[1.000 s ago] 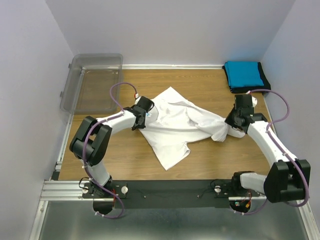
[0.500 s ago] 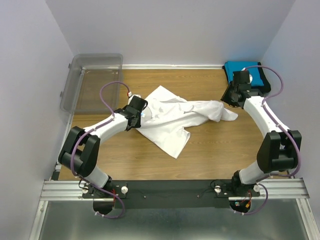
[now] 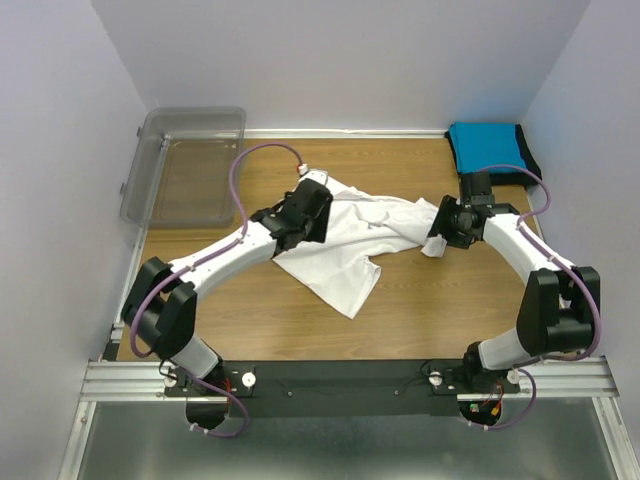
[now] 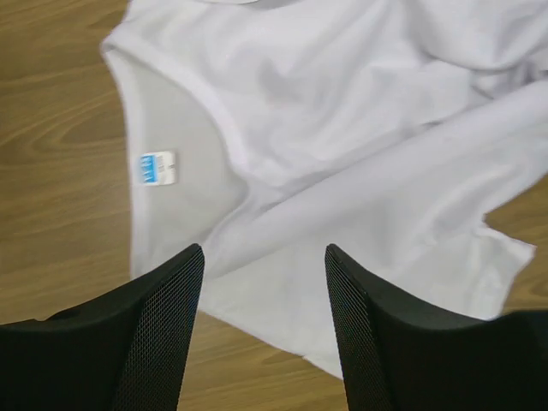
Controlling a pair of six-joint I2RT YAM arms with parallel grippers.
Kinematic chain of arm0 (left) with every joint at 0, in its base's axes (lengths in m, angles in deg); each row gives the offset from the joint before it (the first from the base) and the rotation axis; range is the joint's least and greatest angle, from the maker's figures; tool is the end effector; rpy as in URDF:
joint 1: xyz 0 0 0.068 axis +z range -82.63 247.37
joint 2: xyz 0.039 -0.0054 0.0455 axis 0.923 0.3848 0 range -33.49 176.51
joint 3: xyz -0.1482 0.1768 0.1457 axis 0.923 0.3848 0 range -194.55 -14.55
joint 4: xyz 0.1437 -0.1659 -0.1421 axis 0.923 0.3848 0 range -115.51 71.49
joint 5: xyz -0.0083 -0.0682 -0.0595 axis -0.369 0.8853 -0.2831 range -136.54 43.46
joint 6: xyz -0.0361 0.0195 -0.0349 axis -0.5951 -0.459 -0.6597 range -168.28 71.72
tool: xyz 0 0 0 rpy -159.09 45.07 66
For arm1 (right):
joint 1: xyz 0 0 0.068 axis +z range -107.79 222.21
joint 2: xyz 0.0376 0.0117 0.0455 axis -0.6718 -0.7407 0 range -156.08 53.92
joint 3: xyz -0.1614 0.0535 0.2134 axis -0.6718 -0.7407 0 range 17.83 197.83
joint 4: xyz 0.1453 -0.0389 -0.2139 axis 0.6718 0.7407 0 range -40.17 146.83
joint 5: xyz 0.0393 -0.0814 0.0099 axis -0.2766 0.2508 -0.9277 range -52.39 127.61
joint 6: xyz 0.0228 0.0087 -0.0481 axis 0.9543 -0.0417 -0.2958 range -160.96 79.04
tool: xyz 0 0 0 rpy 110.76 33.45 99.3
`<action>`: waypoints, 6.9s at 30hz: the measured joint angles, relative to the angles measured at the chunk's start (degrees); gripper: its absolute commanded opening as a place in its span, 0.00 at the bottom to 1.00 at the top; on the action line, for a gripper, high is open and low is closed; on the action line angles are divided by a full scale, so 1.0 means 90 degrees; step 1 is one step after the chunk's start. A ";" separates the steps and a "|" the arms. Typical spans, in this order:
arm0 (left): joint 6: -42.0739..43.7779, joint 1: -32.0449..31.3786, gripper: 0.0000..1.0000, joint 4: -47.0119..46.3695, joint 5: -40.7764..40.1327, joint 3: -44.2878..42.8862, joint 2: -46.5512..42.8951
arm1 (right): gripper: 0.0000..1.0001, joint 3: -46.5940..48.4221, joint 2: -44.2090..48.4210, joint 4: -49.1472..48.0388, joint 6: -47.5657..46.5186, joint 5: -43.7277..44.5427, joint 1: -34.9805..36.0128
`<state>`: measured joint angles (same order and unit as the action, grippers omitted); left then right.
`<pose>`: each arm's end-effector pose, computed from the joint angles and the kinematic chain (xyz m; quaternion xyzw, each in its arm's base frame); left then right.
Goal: Fold and stack the t-shirts
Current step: Flatten the tshirt out
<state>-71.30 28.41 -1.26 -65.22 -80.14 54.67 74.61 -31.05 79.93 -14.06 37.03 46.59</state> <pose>0.2673 -0.2014 0.2602 0.0680 0.9170 -0.0576 0.3889 0.2979 0.0233 0.2204 0.1864 0.9437 0.0783 0.2618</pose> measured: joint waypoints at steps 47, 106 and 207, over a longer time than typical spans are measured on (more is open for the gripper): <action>-0.0022 -0.0364 0.58 -0.0277 0.2327 0.1904 0.0121 | 0.64 0.5102 -0.2732 -0.0393 -0.0151 -0.0469 -0.0653; -0.0240 0.2164 0.34 -0.1285 0.1630 0.0321 0.1802 | 0.01 -0.0359 0.0512 -0.0651 0.0549 -0.0126 -0.1960; -0.0986 0.1382 0.66 0.1263 -0.0695 -0.0097 -0.2499 | 0.33 0.1423 -0.2722 -0.1326 -0.0568 -0.0471 0.6849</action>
<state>-80.18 40.85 10.10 -71.47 -81.01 32.18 87.41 -55.56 68.00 -19.18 32.79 108.23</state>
